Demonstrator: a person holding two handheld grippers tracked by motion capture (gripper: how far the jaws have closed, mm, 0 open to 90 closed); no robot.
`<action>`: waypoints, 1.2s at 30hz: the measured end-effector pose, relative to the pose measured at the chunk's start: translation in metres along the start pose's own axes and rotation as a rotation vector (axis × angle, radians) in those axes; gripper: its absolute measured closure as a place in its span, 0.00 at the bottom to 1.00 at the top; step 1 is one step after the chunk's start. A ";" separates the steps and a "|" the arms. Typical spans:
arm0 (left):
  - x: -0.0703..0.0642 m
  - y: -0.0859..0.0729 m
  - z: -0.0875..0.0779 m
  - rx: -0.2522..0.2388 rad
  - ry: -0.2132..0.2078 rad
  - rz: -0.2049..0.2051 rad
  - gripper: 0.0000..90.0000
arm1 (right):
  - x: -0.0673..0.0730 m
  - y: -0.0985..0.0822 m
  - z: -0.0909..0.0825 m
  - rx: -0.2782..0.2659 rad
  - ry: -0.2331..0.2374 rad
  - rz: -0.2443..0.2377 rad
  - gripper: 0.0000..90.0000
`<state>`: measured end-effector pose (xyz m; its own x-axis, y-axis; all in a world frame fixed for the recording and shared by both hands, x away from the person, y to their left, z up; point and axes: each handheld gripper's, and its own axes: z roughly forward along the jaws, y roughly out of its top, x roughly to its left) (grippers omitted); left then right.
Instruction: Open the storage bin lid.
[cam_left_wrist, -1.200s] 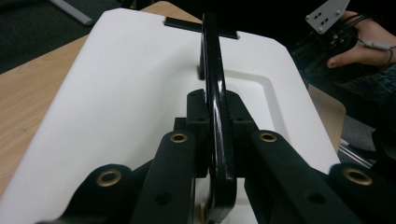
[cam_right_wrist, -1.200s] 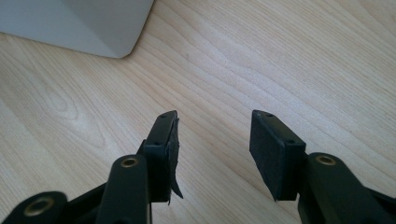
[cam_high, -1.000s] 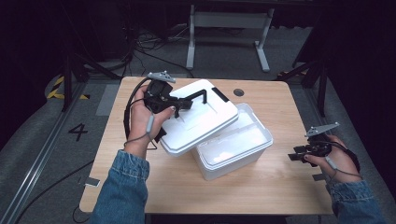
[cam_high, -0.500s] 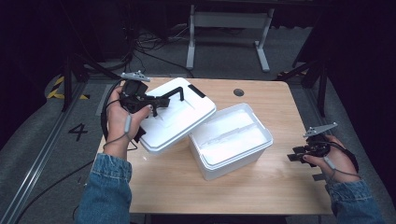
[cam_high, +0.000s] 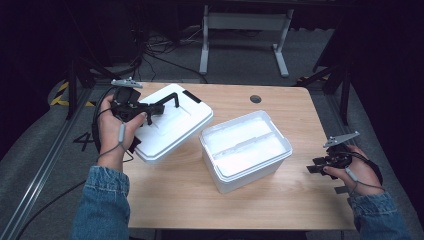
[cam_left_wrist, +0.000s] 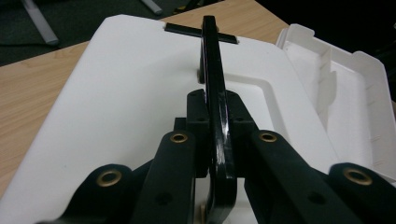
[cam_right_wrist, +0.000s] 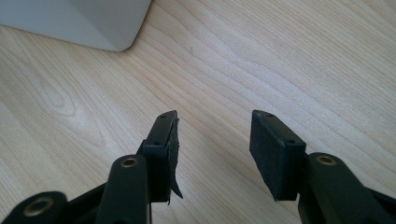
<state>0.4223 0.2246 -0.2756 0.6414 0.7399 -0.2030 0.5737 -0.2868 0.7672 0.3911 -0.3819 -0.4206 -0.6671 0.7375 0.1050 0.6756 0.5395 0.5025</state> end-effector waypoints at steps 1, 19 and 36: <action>0.003 -0.002 -0.001 -0.001 0.006 -0.005 0.94 | 0.000 0.000 0.000 0.001 -0.001 0.000 0.59; 0.037 -0.036 0.011 -0.006 0.064 -0.111 0.94 | 0.001 0.001 0.003 0.006 0.005 -0.005 0.59; 0.053 -0.078 0.040 0.022 0.072 -0.157 0.94 | 0.001 0.001 0.006 0.014 0.009 -0.002 0.59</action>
<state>0.4323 0.2615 -0.3703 0.5054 0.8181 -0.2744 0.6755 -0.1772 0.7157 0.3930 -0.3783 -0.4253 -0.6713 0.7328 0.1113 0.6783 0.5469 0.4907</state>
